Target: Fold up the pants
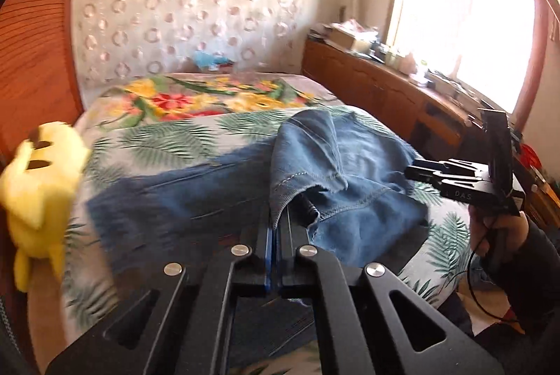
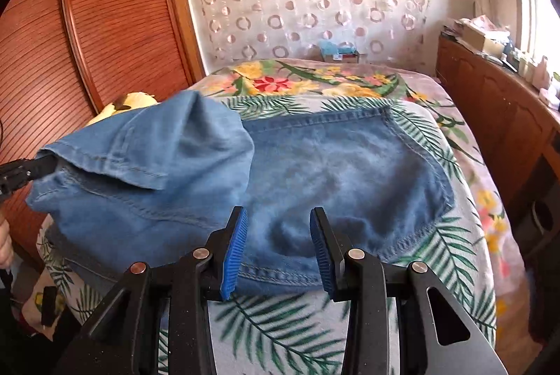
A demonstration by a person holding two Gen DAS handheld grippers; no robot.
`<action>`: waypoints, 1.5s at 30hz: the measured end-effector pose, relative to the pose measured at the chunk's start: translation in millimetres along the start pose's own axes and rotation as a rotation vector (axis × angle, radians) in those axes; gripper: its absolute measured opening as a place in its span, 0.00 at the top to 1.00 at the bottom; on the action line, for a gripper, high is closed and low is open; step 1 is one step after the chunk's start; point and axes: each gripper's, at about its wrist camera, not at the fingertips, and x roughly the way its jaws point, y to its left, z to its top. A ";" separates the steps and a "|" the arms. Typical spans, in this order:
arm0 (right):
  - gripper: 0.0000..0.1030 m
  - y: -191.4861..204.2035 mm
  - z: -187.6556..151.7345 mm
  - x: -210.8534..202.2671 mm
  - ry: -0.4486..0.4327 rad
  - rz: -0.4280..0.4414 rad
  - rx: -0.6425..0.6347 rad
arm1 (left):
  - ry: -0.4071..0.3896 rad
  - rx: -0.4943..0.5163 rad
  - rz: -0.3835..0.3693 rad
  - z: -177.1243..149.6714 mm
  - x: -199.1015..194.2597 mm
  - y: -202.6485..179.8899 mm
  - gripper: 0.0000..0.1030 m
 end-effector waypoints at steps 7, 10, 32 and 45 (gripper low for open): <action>0.63 33.1 7.8 15.0 -0.003 0.064 -0.032 | 0.047 -0.055 0.115 -28.6 -9.0 48.1 0.98; 0.63 44.6 9.5 28.7 0.008 0.086 -0.057 | 0.073 -0.081 0.132 -45.7 -5.8 59.3 0.98; 0.63 63.5 3.6 104.2 0.092 0.095 -0.103 | 0.082 -0.108 0.176 -47.3 -2.5 72.8 0.49; 0.63 67.9 -15.0 89.2 0.073 0.092 -0.101 | 0.127 -0.055 0.059 -24.0 47.7 31.0 0.41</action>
